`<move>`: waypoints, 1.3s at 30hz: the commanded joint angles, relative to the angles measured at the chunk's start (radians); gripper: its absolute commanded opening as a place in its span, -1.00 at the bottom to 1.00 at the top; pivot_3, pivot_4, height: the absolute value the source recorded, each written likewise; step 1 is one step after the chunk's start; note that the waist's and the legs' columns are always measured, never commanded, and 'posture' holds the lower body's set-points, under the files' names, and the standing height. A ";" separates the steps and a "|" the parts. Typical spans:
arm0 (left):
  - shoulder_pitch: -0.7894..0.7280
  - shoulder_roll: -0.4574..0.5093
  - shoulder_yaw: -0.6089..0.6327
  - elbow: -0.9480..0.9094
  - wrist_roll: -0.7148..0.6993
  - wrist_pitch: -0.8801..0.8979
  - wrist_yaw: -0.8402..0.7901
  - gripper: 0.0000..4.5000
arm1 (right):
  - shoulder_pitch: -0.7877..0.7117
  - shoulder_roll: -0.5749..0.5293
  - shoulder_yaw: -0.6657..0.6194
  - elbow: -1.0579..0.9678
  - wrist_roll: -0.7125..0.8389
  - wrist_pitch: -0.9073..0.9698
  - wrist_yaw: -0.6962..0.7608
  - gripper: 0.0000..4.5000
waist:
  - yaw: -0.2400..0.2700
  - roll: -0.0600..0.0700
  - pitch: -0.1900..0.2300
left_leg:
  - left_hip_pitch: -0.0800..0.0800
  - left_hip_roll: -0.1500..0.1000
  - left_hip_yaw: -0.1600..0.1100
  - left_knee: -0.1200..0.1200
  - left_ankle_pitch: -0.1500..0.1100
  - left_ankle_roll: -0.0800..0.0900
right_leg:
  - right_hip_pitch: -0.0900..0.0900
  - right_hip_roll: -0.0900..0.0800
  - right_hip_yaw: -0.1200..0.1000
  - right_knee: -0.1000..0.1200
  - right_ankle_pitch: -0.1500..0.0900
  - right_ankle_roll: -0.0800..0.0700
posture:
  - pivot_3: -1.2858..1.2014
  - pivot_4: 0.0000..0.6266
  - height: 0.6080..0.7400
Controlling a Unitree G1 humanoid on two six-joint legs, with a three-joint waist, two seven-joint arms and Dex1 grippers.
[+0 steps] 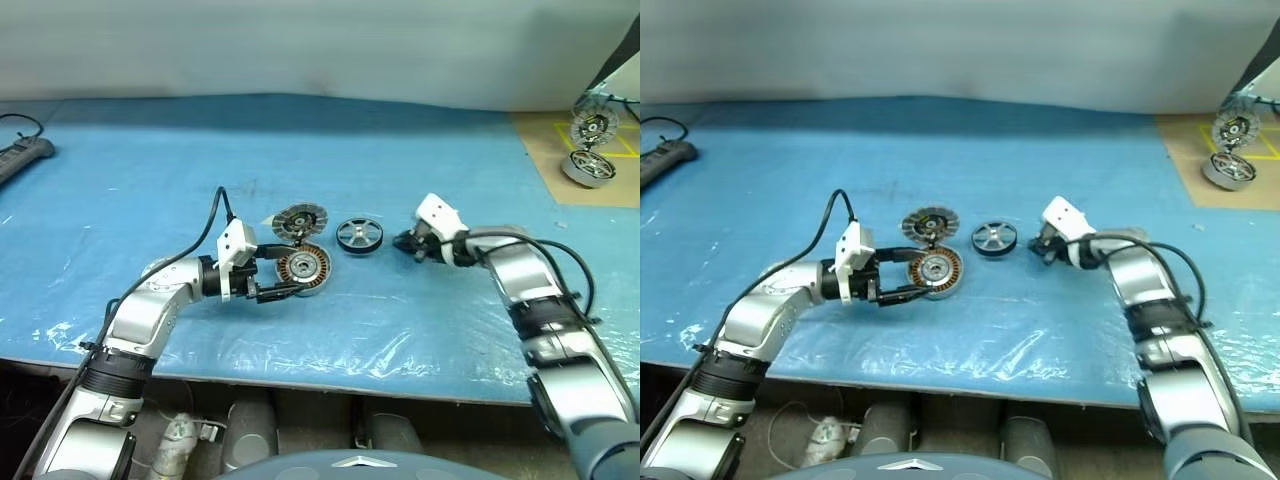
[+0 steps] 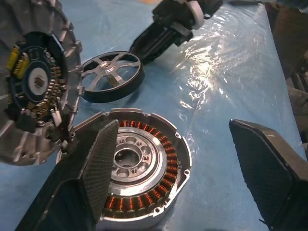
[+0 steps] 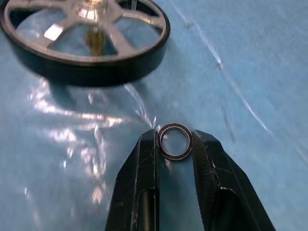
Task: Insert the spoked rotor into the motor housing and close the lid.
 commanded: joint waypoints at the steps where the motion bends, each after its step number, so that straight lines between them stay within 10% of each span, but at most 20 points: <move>1: -0.009 0.001 0.019 -0.039 -0.020 -0.001 0.005 0.75 | 0.143 -0.022 -0.056 -0.226 0.081 0.068 0.008 -0.73 | 0.000 0.000 0.000 | 0.000 0.000 0.000 -0.001 0.000 0.000 | 0.000 0.000 0.000 -0.001 0.000 0.000 | 0.03 -0.52 1.00; 11: 0.043 0.060 0.065 -0.019 -0.020 -0.058 -0.051 0.75 | 0.100 0.051 0.009 -0.598 0.277 0.269 -0.018 -0.73 | -0.038 0.001 0.001 | 0.002 0.000 0.004 -0.003 0.000 0.000 | -0.005 0.002 0.005 0.001 0.000 0.001 | 0.03 -0.52 1.00; 39: 0.228 0.061 0.099 -0.103 -0.002 -0.125 0.083 0.75 | -0.214 0.268 0.389 -0.134 0.134 0.043 0.030 -0.73 | -0.032 0.000 0.001 | 0.001 0.000 0.004 0.000 0.000 -0.001 | -0.005 0.001 0.005 0.005 0.000 0.001 | 0.03 -0.52 1.00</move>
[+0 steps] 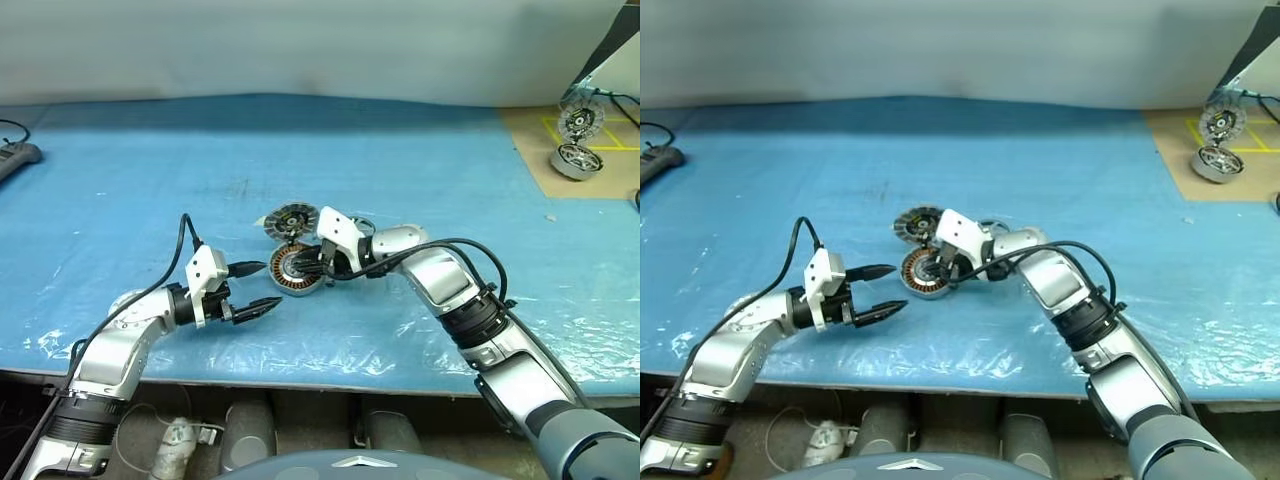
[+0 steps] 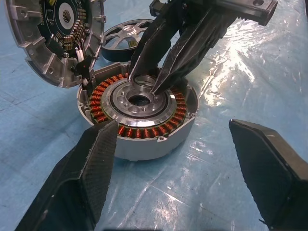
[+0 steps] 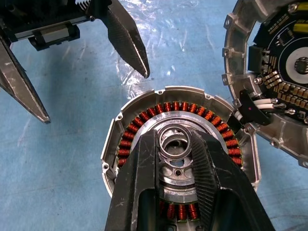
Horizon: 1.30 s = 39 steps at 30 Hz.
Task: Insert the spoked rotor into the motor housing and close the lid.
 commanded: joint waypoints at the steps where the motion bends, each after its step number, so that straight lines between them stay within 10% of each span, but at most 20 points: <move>1: 0.007 0.006 0.019 -0.033 -0.002 -0.021 0.004 0.75 | -0.015 0.004 0.010 0.015 -0.023 -0.056 0.013 -0.73 | 0.000 0.000 0.000 | 0.000 0.000 0.000 0.000 0.000 0.000 | 0.000 0.000 0.000 0.000 0.000 0.000 | 0.03 -0.52 1.00; 25: -0.010 -0.052 -0.010 0.228 0.049 -0.238 -0.083 0.75 | -0.053 0.030 -0.010 0.083 -0.068 -0.080 0.048 -0.73 | 0.000 -0.001 0.000 | 0.001 0.000 0.000 0.002 0.000 0.000 | 0.001 0.000 0.000 0.002 0.000 0.000 | 0.03 -0.52 1.00; 39: -0.095 -0.057 -0.052 -0.065 0.018 0.067 0.047 0.75 | -0.081 0.024 -0.015 0.064 -0.076 -0.084 0.058 -0.73 | 0.000 -0.001 0.000 | 0.000 0.000 0.000 0.003 0.000 0.000 | 0.001 0.000 0.000 0.003 0.000 0.000 | 0.03 -0.52 1.00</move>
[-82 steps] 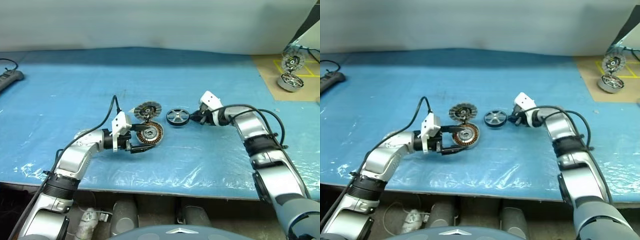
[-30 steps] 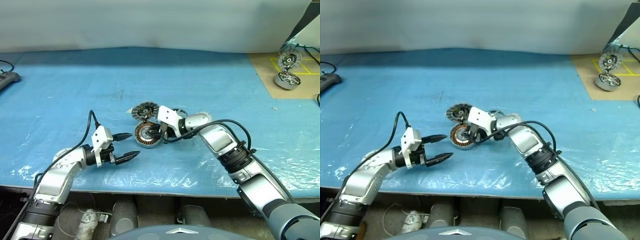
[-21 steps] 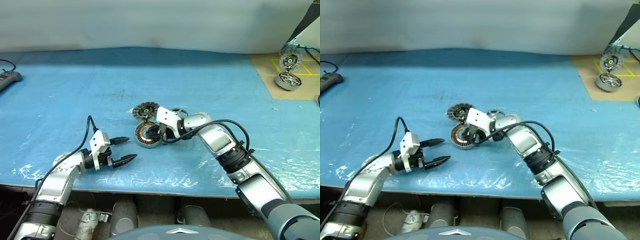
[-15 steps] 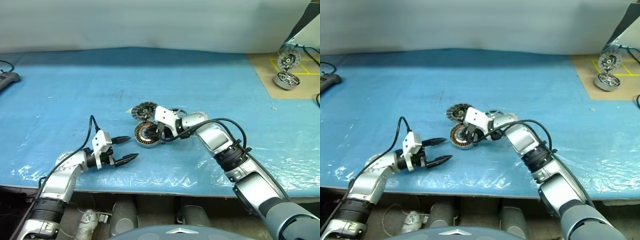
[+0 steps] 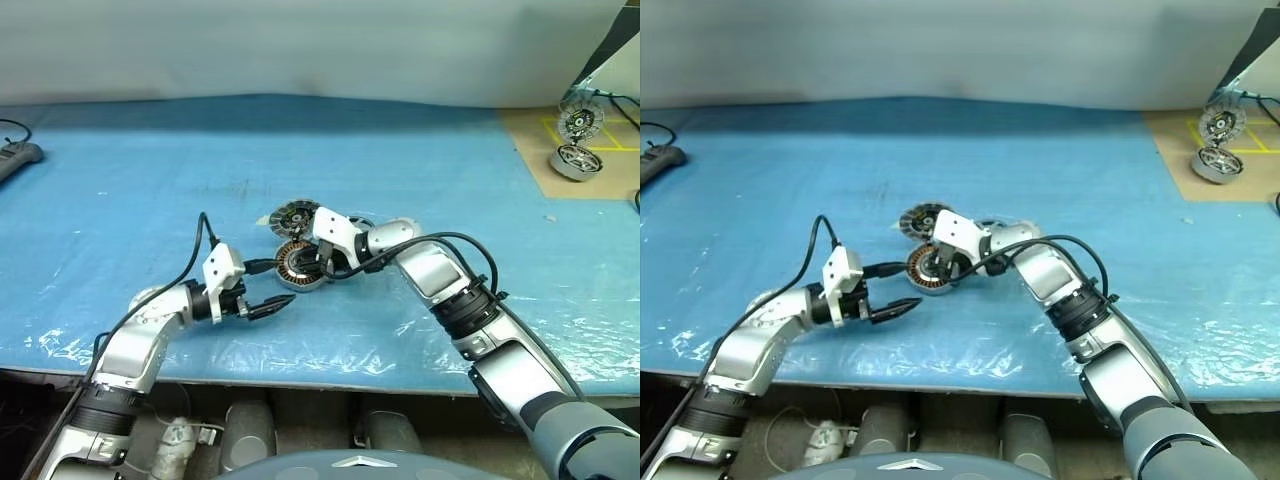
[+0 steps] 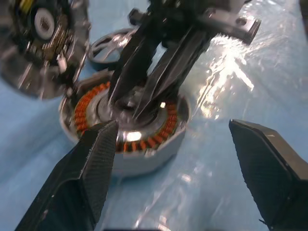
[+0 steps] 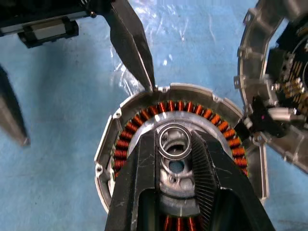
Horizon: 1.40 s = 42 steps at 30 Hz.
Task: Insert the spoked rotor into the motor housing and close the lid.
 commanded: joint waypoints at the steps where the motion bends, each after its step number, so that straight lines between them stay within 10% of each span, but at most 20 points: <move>1: -0.022 0.009 0.001 -0.065 -0.019 0.055 0.021 0.75 | -0.023 -0.008 -0.016 -0.023 0.000 -0.014 0.010 -0.73 | 0.000 0.000 0.000 | 0.000 0.000 0.000 0.000 0.000 0.000 | 0.000 0.000 0.000 0.000 0.000 0.000 | 0.03 -0.52 1.00; 42: -0.026 0.039 0.024 0.133 0.030 -0.084 -0.044 0.75 | -0.020 -0.003 -0.015 0.041 -0.034 -0.038 -0.003 -0.73 | 0.000 0.000 0.000 | 0.000 0.000 0.000 0.000 0.000 0.000 | 0.000 0.000 0.000 0.000 0.000 0.000 | 0.03 -0.52 1.00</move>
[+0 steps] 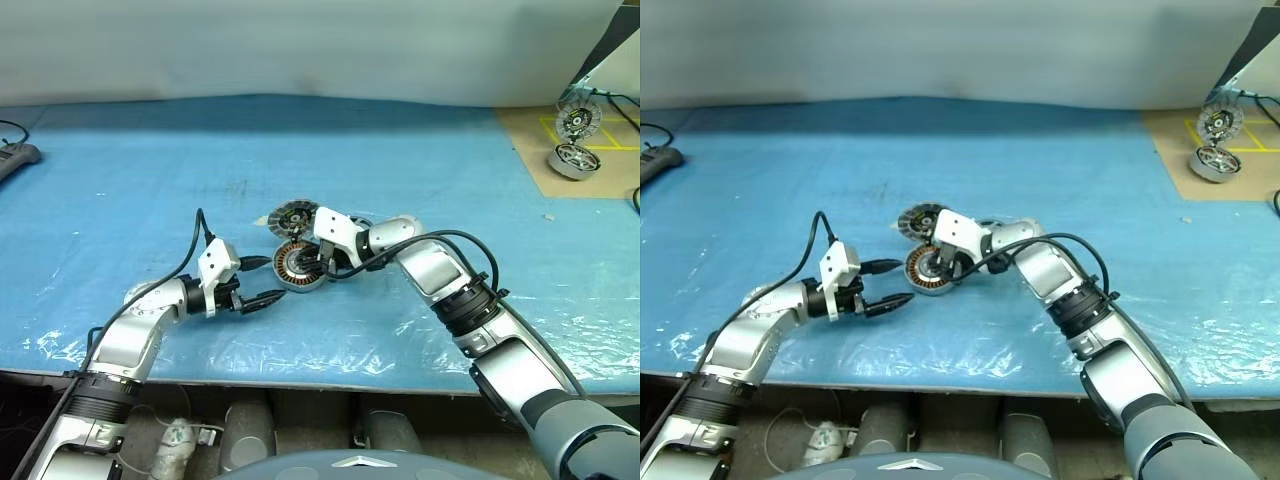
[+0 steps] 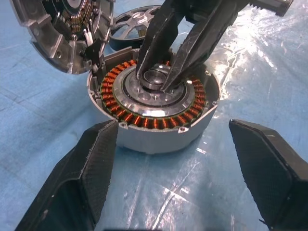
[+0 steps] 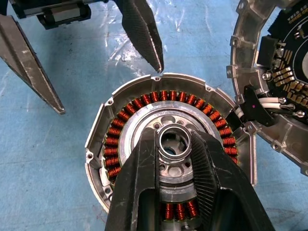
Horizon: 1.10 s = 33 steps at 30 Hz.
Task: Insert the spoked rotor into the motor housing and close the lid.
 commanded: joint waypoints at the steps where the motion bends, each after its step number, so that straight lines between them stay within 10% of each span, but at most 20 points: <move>1: -0.003 0.010 0.019 -0.015 -0.012 -0.023 -0.019 0.75 | -0.020 0.004 -0.016 0.020 -0.008 -0.020 -0.012 -0.73 | 0.000 0.000 0.000 | 0.000 0.000 0.000 0.000 0.000 0.000 | 0.000 0.000 0.000 0.000 0.000 0.000 | 0.03 -0.52 1.00; 10: -0.005 0.028 0.027 -0.095 -0.037 0.046 -0.008 0.75 | 0.005 -0.023 0.000 -0.008 0.002 -0.044 0.035 -0.73 | 0.000 0.000 0.000 | 0.000 0.000 0.000 0.001 0.000 0.000 | 0.000 0.000 0.000 0.001 0.000 0.000 | 0.03 -0.52 1.00; 14: -0.012 0.024 0.023 -0.114 -0.038 0.067 0.003 0.75 | 0.010 -0.011 0.001 -0.008 -0.007 -0.031 0.020 -0.14 | 0.000 0.000 0.000 | 0.000 0.000 0.000 0.000 0.000 0.000 | 0.000 0.000 0.000 0.000 0.000 0.000 | 0.03 -0.52 1.00; 28: -0.006 0.006 0.009 -0.072 -0.014 0.034 0.005 0.75 | -0.012 0.009 -0.121 -0.069 0.117 0.048 0.033 -0.14 | 0.000 0.000 0.000 | 0.000 0.000 0.000 0.000 0.000 0.000 | 0.000 0.000 0.000 0.000 0.000 0.000 | 0.03 -0.52 1.00; 33: -0.011 0.010 0.012 -0.063 -0.016 0.030 0.001 0.75 | 0.005 0.013 -0.122 -0.069 0.110 0.038 0.015 -0.72 | 0.000 0.000 0.000 | 0.000 0.000 0.000 0.000 0.000 0.000 | 0.000 0.000 0.000 0.000 0.000 0.000 | 0.03 -0.52 1.00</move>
